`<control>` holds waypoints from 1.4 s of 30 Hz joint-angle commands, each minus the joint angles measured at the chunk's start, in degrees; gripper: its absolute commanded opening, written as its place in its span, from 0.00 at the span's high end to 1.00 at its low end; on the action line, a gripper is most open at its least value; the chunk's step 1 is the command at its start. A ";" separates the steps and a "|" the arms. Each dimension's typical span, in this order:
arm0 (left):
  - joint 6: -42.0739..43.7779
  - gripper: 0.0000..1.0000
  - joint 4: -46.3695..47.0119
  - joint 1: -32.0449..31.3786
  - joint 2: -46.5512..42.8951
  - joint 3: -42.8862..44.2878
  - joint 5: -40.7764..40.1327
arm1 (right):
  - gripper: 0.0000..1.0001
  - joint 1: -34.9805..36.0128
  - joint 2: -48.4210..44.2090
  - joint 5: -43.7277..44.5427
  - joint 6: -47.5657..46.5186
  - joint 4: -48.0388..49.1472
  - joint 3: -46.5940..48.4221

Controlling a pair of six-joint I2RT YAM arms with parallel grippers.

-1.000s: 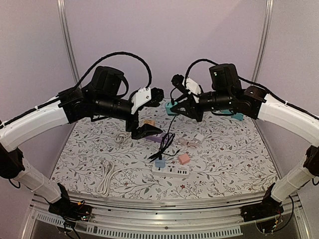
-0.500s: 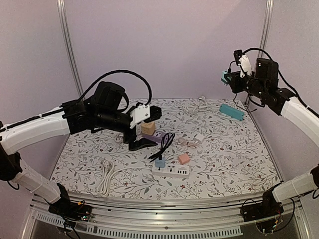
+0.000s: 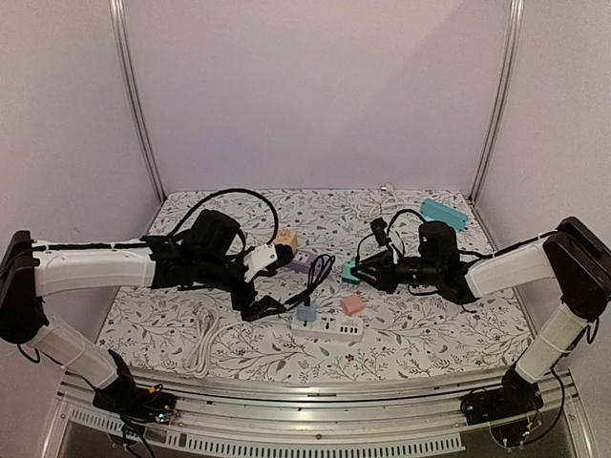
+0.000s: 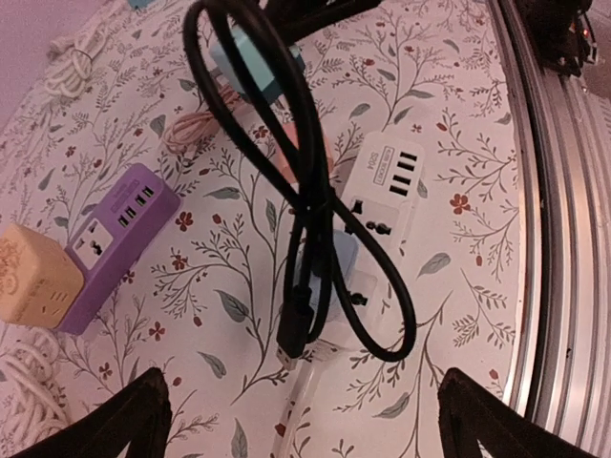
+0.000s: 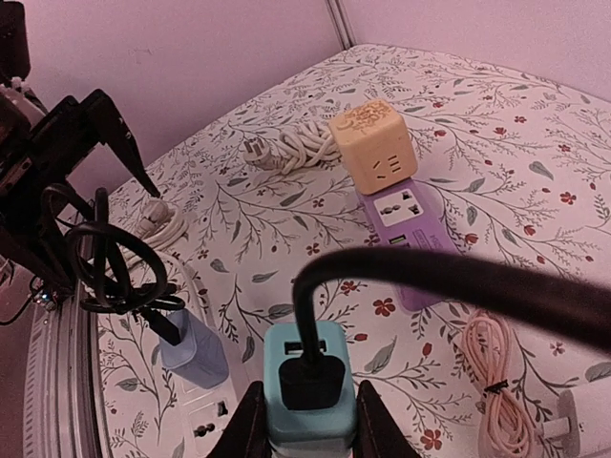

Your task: Insert the plug

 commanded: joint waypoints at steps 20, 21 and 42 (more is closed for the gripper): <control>-5.58 0.08 33.45 -3.05 5.69 -10.37 4.08 | 1.00 11.65 8.17 2.44 -11.79 16.70 -6.38; -6.33 0.08 33.74 -3.24 5.99 -10.73 3.36 | 1.00 11.67 9.41 2.66 -12.39 17.67 -5.96; -6.54 0.07 35.09 -4.28 6.99 -12.13 0.57 | 1.00 14.23 12.20 2.50 -12.03 23.23 -3.63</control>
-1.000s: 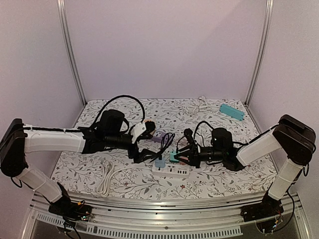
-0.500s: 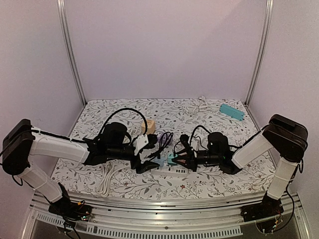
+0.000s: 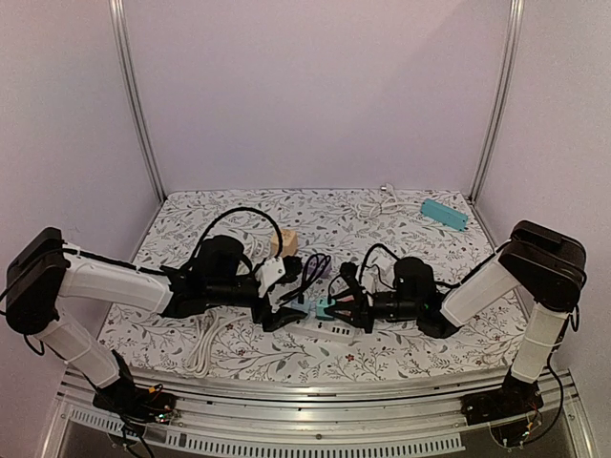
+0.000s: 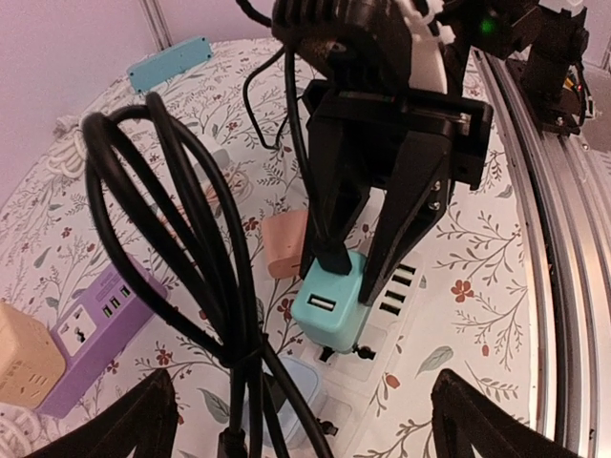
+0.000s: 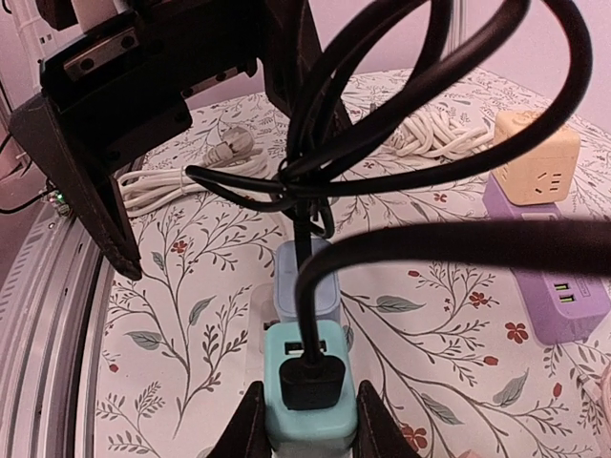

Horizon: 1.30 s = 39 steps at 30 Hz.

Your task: Insert the plug

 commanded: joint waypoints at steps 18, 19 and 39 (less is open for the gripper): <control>0.40 0.07 1.78 -0.78 0.12 -2.18 -0.38 | 1.00 1.56 4.98 2.98 -1.60 1.22 2.23; 0.31 0.07 1.81 -0.78 0.14 -2.22 -0.42 | 1.00 1.59 5.20 3.35 -2.07 0.90 2.21; 2.81 0.07 0.85 -0.87 1.17 -0.40 -0.53 | 1.00 2.85 3.84 11.27 -10.46 -15.72 -1.47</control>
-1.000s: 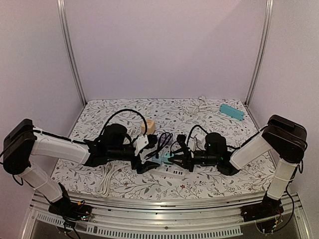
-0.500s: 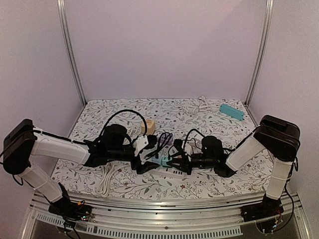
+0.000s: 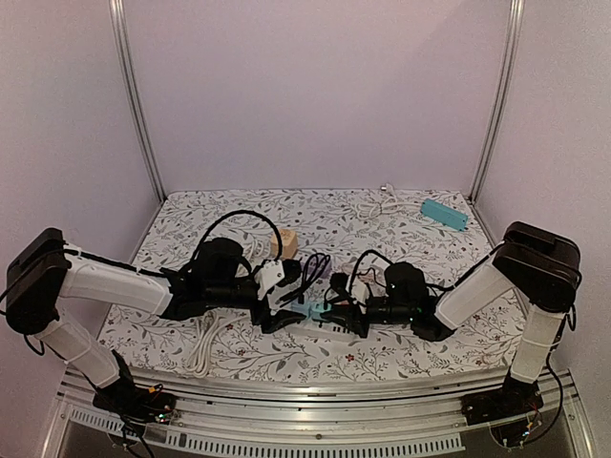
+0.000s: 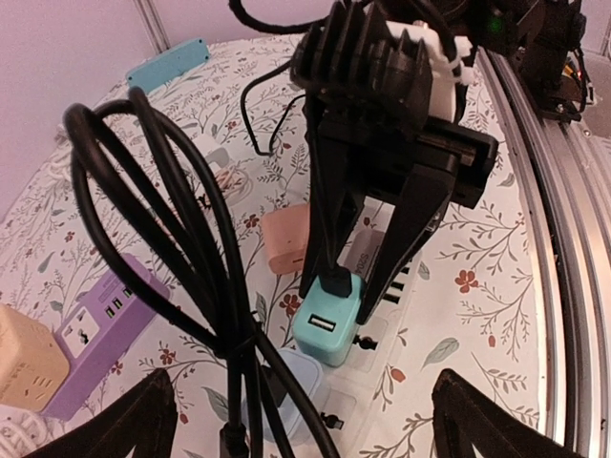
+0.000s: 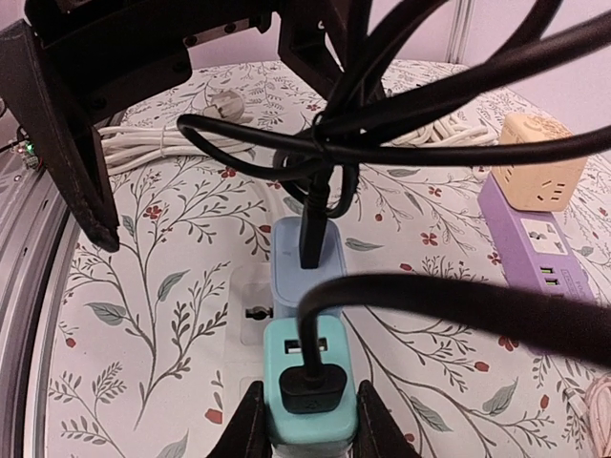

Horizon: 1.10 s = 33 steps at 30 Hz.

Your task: Insert the plug

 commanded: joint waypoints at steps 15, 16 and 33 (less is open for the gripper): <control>1.75 0.07 -0.20 -0.83 1.43 1.51 1.12 | 0.68 0.88 2.43 7.58 -0.54 -13.58 -1.61; 2.12 0.07 -0.48 -0.83 1.17 1.42 0.93 | 0.64 0.85 1.26 8.10 -0.61 -14.32 -1.13; 3.09 0.06 -1.08 -2.34 -4.29 -0.67 -1.96 | 0.42 0.98 -13.84 5.30 -0.60 -24.58 2.64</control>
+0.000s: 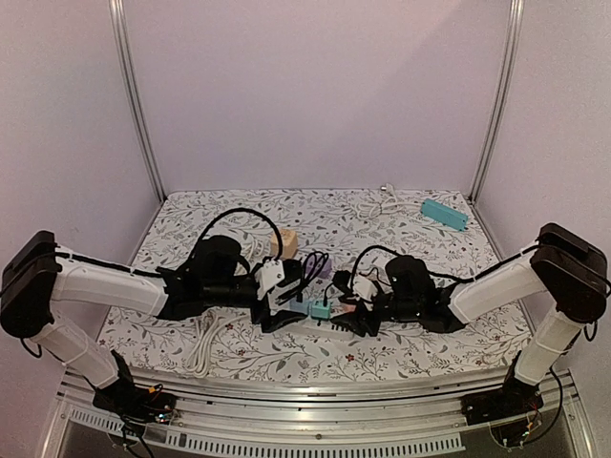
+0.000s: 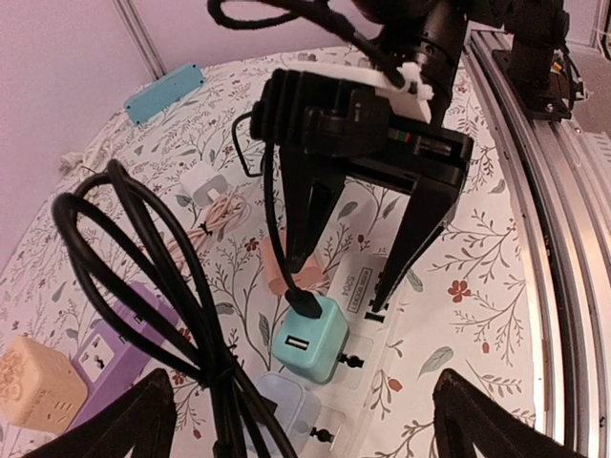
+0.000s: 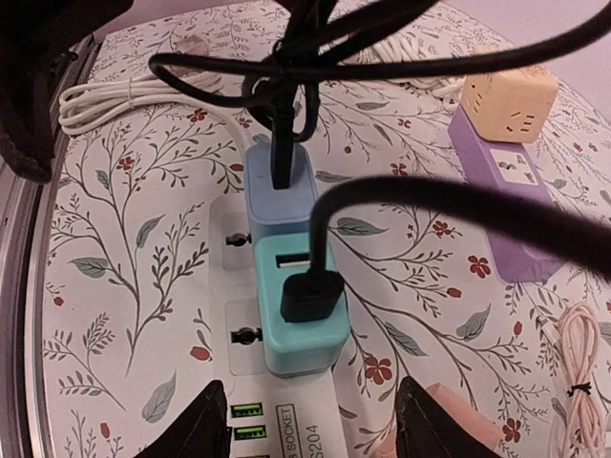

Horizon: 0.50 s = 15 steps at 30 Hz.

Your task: Insert the plug

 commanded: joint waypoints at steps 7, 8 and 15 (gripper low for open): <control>1.03 0.05 0.52 -1.76 -7.65 -3.87 -6.52 | 0.42 0.17 -14.56 -1.28 3.37 -14.37 0.03; 1.63 0.04 0.89 -1.76 -8.37 -3.97 -7.84 | 0.42 0.16 -15.25 -0.95 3.48 -16.83 0.27; -3.77 0.01 -2.35 -0.87 -14.55 -4.39 -17.97 | 0.43 0.06 -23.59 -0.87 10.13 -30.52 4.30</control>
